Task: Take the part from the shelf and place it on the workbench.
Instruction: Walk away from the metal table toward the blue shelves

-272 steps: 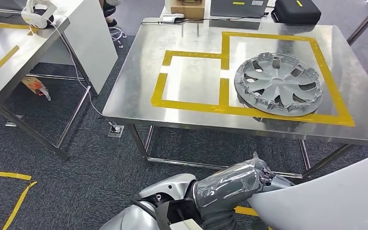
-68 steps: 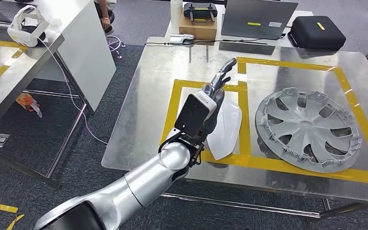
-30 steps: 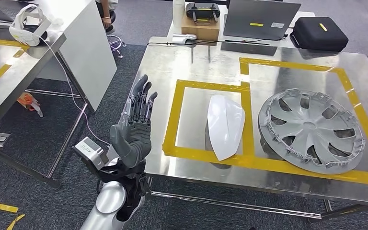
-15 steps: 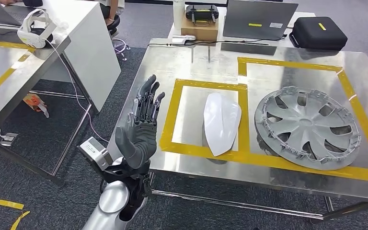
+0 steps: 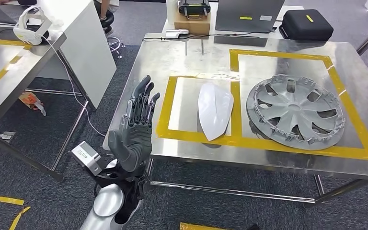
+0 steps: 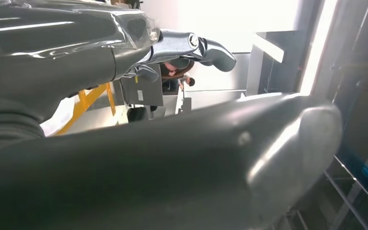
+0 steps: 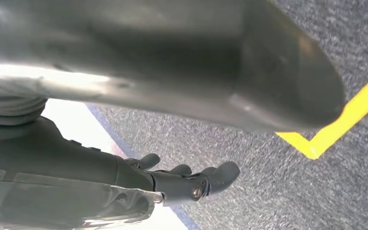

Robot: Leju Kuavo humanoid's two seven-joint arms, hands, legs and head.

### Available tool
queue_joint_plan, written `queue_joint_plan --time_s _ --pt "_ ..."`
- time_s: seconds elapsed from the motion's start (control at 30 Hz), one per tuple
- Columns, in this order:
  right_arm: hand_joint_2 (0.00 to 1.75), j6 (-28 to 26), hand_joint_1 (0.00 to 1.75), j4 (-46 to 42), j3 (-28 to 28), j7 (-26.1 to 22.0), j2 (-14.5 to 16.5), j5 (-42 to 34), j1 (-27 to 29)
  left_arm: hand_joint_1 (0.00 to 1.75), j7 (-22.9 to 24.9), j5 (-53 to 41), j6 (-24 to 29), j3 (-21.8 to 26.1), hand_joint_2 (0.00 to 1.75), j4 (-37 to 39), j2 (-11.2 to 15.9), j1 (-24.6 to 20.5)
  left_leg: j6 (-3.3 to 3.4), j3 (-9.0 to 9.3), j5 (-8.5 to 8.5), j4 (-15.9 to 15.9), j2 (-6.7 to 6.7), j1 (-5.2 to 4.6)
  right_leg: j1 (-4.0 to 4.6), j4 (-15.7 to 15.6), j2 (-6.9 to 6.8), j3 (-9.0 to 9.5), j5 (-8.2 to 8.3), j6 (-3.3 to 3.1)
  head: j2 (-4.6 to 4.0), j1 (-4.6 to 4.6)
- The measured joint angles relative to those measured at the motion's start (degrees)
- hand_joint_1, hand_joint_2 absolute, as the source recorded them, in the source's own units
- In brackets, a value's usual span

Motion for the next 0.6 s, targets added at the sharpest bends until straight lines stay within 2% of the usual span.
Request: queue_joint_plan --time_s 0.03,0.07,0.1,0.13,0.17,0.2,0.23,0.27,0.3,0.33,0.37,0.43,0.47,0.5,0.6 --pt "0.00 -0.01 0.00 0.01 -0.05 0.09 0.02 0.01 0.04 0.00 0.00 -0.02 -0.02 -0.07 0.00 -0.01 -0.03 -0.03 0.42 -0.24 0.53 -0.26 0.10 0.04 -0.07 0.09 0.03 -0.19 -0.09 0.31 0.00 -0.15" --pt "0.00 0.00 0.00 0.02 -0.09 0.16 0.04 0.02 0.09 0.00 0.00 -0.03 -0.05 -0.16 0.00 -0.02 -0.10 -0.04 0.92 -0.63 1.17 -0.49 0.20 0.14 -0.09 0.79 0.06 -0.61 -1.07 0.55 0.00 -0.13" --pt "0.00 0.00 0.00 0.03 -0.15 0.22 0.02 0.03 0.11 0.00 0.00 -0.04 -0.08 -0.23 0.00 -0.03 -0.18 -0.06 1.37 -1.13 1.87 -0.73 0.31 0.29 -0.08 2.48 0.08 -1.27 -2.97 0.68 -0.01 0.10" --pt "0.00 0.01 0.00 0.03 -0.21 0.27 -0.03 0.04 0.09 0.00 0.00 -0.05 -0.10 -0.27 0.00 -0.04 -0.24 -0.07 1.65 -1.64 2.45 -0.77 0.39 0.36 -0.10 5.19 0.09 -2.14 -5.67 0.73 -0.01 0.41" --pt "0.00 0.01 0.00 0.03 -0.29 0.34 -0.10 0.08 0.06 0.00 0.00 -0.07 -0.11 -0.30 0.00 -0.03 -0.28 -0.05 1.83 -2.37 2.99 -0.75 0.41 0.33 -0.03 8.70 0.09 -3.03 -8.53 0.80 -0.01 0.74" --pt "0.00 0.01 0.00 0.03 -0.37 0.48 -0.21 0.15 0.04 0.00 0.00 -0.13 -0.09 -0.32 0.00 -0.01 -0.28 -0.04 1.89 -3.10 3.55 -0.72 0.46 0.28 0.03 12.23 0.09 -3.67 -10.62 0.87 -0.01 1.08" --pt "0.00 0.02 0.00 0.02 -0.41 0.68 -0.30 0.27 0.03 0.00 0.00 -0.25 -0.04 -0.34 0.00 0.02 -0.26 -0.03 1.88 -3.86 4.11 -0.68 0.51 0.24 0.08 14.88 0.10 -3.84 -11.54 0.91 -0.01 1.26" --pt "0.00 0.02 0.00 0.02 -0.43 0.89 -0.37 0.40 0.03 0.00 0.00 -0.38 0.02 -0.36 0.00 0.04 -0.23 -0.02 1.83 -4.66 4.68 -0.60 0.56 0.22 0.13 16.00 0.09 -3.26 -11.20 0.90 -0.01 1.37" --pt "0.00 0.02 0.00 0.02 -0.43 1.09 -0.42 0.53 0.03 0.00 0.00 -0.50 0.08 -0.37 0.00 0.07 -0.21 -0.01 1.73 -5.43 5.20 -0.46 0.60 0.25 0.13 15.12 0.09 -1.80 -9.80 0.87 -0.01 1.46" --pt "0.00 0.02 0.00 0.02 -0.43 1.24 -0.48 0.63 0.02 0.00 0.00 -0.58 0.13 -0.37 0.00 0.07 -0.20 -0.02 1.56 -6.16 5.64 -0.20 0.62 0.30 0.09 12.31 0.09 0.56 -8.12 0.84 0.00 1.51" --pt "0.00 0.02 0.00 0.02 -0.43 1.33 -0.53 0.71 -0.03 0.00 0.00 -0.61 0.16 -0.36 0.00 0.07 -0.20 -0.02 1.33 -6.86 5.98 0.19 0.61 0.30 0.06 8.27 0.09 3.51 -7.10 0.86 0.00 1.53" --pt "0.00 0.02 0.00 0.02 -0.42 1.42 -0.61 0.82 -0.21 0.00 0.01 -0.63 0.17 -0.33 0.00 0.02 -0.20 -0.03 0.83 -7.97 6.45 1.11 0.62 0.18 0.10 0.93 0.21 8.28 -7.28 0.76 -0.01 1.54" --pt "0.00 0.02 0.00 0.02 -0.42 1.43 -0.61 0.85 -0.28 0.00 0.02 -0.64 0.17 -0.32 0.00 0.00 -0.20 -0.03 0.67 -8.27 6.56 1.40 0.63 0.09 0.14 -0.95 0.27 9.39 -7.88 0.69 -0.01 1.53" --pt "0.00 0.02 0.00 0.02 -0.42 1.43 -0.62 0.86 -0.31 0.00 0.02 -0.64 0.17 -0.32 0.00 -0.02 -0.20 -0.03 0.60 -8.40 6.63 1.53 0.63 0.06 0.19 -1.62 0.32 9.69 -8.17 0.59 -0.01 1.52" --pt "0.00 0.02 0.00 0.02 -0.42 1.43 -0.62 0.86 -0.31 0.00 0.01 -0.64 0.16 -0.32 0.00 -0.02 -0.20 -0.02 0.57 -8.43 6.68 1.54 0.63 0.05 0.19 -1.61 0.31 9.65 -8.18 0.56 -0.01 1.51"
